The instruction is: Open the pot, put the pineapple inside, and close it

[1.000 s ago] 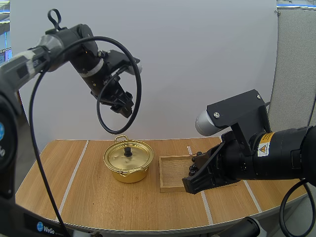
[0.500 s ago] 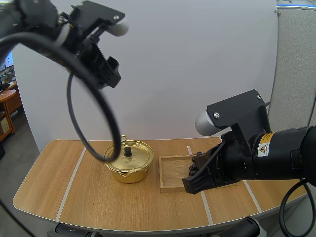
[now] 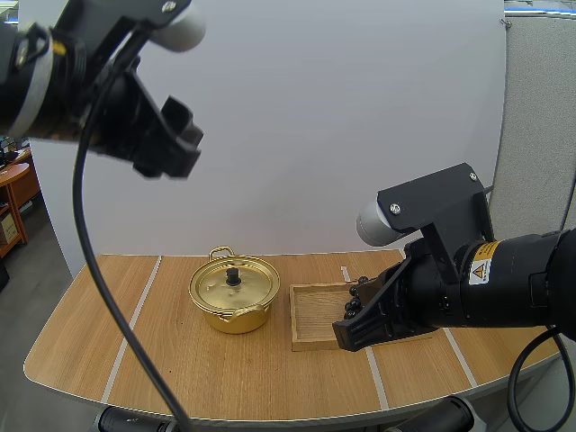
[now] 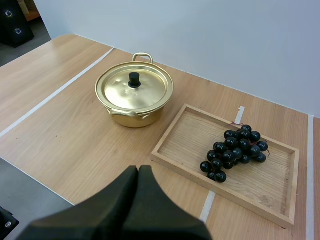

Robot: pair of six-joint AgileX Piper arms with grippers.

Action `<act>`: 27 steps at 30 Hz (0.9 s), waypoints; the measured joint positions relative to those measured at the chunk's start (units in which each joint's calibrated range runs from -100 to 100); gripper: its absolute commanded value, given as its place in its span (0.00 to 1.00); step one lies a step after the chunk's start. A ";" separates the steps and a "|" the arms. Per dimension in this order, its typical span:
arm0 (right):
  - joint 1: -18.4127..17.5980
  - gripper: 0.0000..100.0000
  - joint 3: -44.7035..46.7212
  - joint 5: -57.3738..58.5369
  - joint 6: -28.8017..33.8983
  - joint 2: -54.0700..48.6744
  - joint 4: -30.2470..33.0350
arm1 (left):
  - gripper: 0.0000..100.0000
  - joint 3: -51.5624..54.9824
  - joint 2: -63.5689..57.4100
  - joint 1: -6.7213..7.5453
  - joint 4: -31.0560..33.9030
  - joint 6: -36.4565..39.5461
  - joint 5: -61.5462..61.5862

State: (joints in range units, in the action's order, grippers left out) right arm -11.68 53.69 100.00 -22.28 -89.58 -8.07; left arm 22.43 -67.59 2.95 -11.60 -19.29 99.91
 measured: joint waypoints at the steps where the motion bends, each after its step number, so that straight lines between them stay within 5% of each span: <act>1: 0.10 0.00 0.00 0.00 0.00 0.00 0.00 | 1.00 1.28 -0.90 0.00 0.00 0.00 0.00; 8: 0.81 0.00 0.00 0.00 0.00 0.00 0.00 | 0.95 7.87 -5.82 0.00 0.13 0.28 0.09; 17: 2.78 0.00 0.00 0.00 0.00 0.00 0.00 | 0.01 14.10 -12.00 0.00 0.32 1.45 0.09; 27: 4.76 0.00 0.00 0.00 0.00 -1.60 -0.65 | 0.00 22.82 -18.60 0.00 0.32 1.66 0.09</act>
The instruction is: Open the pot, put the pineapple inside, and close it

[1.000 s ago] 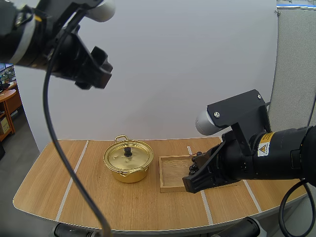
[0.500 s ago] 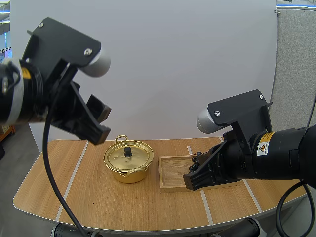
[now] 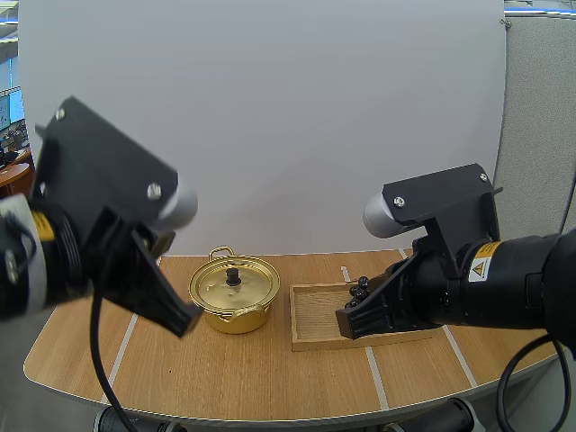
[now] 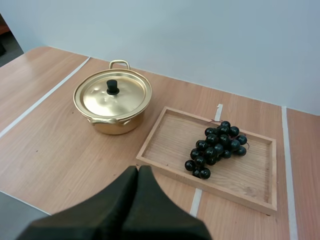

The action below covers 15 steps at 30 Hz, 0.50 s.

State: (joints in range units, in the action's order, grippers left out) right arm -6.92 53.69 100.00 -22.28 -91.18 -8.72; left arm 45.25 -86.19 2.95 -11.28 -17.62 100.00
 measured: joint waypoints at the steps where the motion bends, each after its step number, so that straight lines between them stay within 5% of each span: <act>1: 0.25 0.00 0.00 0.00 0.00 -0.59 -0.24 | 0.00 0.50 -0.47 0.00 0.00 0.00 0.00; 9: 1.73 0.00 0.00 0.00 0.00 -4.29 -0.38 | 0.00 7.00 -4.72 0.00 0.00 1.76 -1.20; 15: 1.98 0.00 0.13 -11.68 -1.65 -8.35 -0.57 | 0.00 13.73 -6.27 0.00 0.64 12.34 -26.04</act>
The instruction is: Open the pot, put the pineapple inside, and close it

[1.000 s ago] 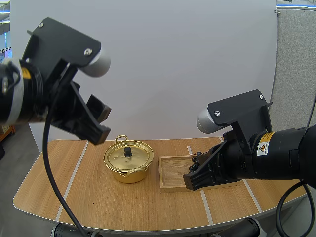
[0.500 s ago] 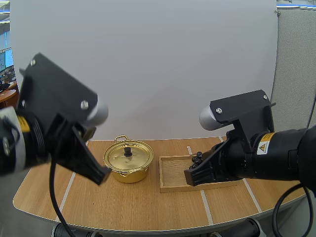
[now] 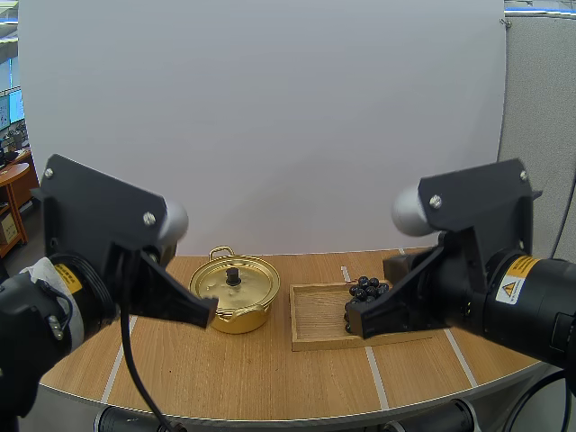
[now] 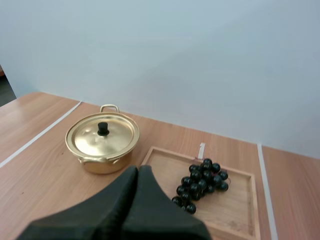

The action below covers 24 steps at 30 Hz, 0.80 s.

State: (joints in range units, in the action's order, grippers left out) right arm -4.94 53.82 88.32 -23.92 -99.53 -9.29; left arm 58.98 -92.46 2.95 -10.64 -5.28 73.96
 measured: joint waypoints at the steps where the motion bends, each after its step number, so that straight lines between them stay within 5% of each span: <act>1: 0.00 0.00 0.17 -2.45 -0.61 0.00 0.00 | 0.00 1.45 0.00 0.00 0.27 1.11 -4.22; 7: 0.24 0.00 5.13 -13.40 -2.97 -0.11 -0.15 | 0.00 5.90 0.00 0.00 1.88 1.91 -11.88; 24: 5.37 0.00 8.04 -16.00 -3.30 -0.11 -1.39 | 0.00 6.98 -3.89 0.00 7.54 5.37 -12.36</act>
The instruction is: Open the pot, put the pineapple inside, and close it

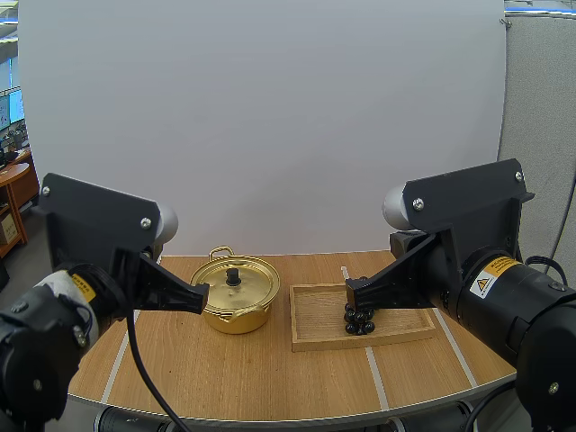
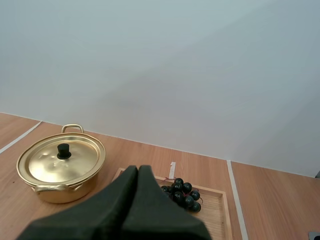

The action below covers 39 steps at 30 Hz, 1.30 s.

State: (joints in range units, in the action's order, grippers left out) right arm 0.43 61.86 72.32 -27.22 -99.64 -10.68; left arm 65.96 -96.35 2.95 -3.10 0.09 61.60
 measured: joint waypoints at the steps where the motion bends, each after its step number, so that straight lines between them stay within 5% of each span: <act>1: 0.10 0.00 0.00 0.00 0.00 0.00 0.00 | 0.00 0.00 -1.01 0.00 0.08 0.00 0.44; 15: 0.41 0.00 0.00 0.00 0.00 0.00 -0.09 | 0.00 0.00 -3.29 0.00 0.34 0.19 1.46; 28: 0.05 0.00 0.99 0.34 -0.14 0.00 -0.09 | 0.00 0.15 -3.29 -2.50 1.25 0.75 0.47; 39: 0.05 0.00 14.35 -26.72 -0.69 0.00 2.59 | 0.00 11.87 -3.41 -2.50 1.34 1.07 -36.00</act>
State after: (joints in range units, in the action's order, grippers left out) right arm 0.48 76.20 45.60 -27.91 -99.64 -8.08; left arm 77.83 -99.75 0.45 -1.76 1.16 25.60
